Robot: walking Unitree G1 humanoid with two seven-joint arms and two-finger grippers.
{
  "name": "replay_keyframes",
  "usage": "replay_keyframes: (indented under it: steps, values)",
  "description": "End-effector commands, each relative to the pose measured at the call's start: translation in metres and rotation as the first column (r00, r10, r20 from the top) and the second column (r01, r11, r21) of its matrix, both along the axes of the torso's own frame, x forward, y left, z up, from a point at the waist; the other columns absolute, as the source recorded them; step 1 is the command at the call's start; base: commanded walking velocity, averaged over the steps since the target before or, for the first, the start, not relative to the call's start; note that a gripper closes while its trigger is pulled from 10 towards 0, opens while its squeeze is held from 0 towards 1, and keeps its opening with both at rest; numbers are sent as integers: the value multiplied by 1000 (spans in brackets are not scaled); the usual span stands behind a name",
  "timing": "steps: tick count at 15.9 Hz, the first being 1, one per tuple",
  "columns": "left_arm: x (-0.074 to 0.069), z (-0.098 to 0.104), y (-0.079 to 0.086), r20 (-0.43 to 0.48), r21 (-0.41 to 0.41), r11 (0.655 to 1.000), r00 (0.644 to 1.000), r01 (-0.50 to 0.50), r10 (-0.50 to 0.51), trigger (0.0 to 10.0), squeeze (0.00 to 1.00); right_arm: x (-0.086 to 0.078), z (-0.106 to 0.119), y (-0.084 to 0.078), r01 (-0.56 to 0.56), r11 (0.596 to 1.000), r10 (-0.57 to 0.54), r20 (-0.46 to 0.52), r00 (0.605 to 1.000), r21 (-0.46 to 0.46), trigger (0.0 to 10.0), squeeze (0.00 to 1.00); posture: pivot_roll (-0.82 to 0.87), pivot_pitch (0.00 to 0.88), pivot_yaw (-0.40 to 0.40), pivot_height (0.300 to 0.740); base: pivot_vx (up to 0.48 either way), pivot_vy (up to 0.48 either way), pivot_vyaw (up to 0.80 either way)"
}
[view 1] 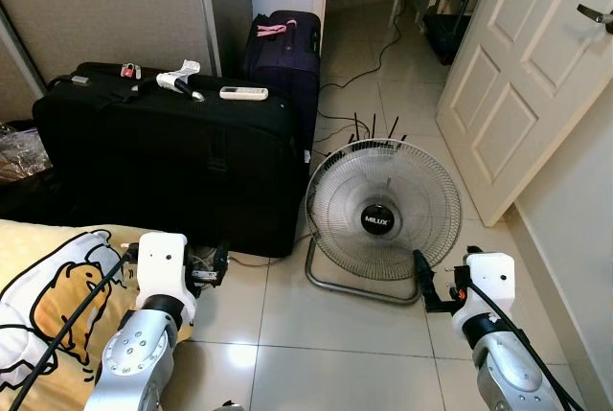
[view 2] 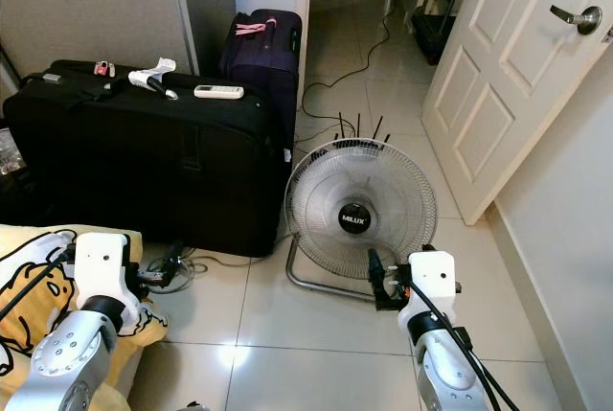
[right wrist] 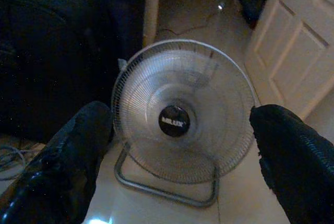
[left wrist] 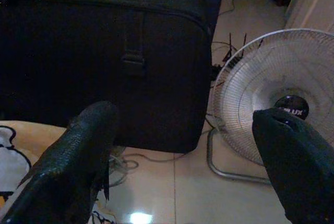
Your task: Clean up the room
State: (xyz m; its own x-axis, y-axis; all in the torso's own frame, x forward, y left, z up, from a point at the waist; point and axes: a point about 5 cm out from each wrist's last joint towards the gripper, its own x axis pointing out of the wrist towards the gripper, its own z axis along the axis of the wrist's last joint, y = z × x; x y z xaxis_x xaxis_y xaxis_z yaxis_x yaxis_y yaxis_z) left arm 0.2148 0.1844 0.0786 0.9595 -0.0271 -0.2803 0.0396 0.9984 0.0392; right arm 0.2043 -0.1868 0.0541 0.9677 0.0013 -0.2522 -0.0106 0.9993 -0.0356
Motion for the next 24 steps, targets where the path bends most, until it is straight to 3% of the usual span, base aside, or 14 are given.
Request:
replay_keyframes:
  steps: [1, 4, 5, 6, 12, 15, 24]
  values:
    - [1, 4, 0, 17, 10, 1000, 1000, -10, 10, 10000, 0, 1, 3, -5, 37, 999, -37, 1, 999, 18, 10000, 0, 19, 0, -11, 740, 0, 0, 0]
    - [9, 16, -3, 102, 36, 999, 995, -11, 7, 10000, 0, 5, 5, 1, -9, 1000, 9, 6, 1000, -27, 10000, 0, 20, 0, -11, 740, 0, 0, 267]
    - [11, 18, -2, 127, 85, 996, 992, -12, 1, 10000, 0, 6, 6, 3, -25, 999, 26, 9, 1000, -41, 10000, 0, 20, 0, -8, 740, 0, 0, 800]
    - [11, 18, -2, 119, 95, 995, 993, 0, -11, 10000, 0, 7, 5, 5, -41, 998, 42, 10, 999, -49, 10000, 0, 19, 0, -7, 740, 0, 0, 800]
    - [8, 22, 2, 156, 52, 999, 988, -12, 4, 10000, 0, 11, 4, 25, -177, 983, 177, -1, 984, -56, 10000, 0, 37, 0, -18, 740, 0, 0, 800]
    - [10, 23, 5, 151, 114, 993, 988, -15, -3, 10000, 0, 17, 5, 20, -143, 989, 143, 3, 990, -42, 10000, 0, 36, 0, -13, 740, 0, 0, 800]
    - [19, 27, 1, 144, 131, 991, 989, 13, -32, 10000, 0, 22, 4, 17, -76, 997, 76, 6, 997, -11, 10000, 0, 36, 0, 12, 740, 0, 130, 800]
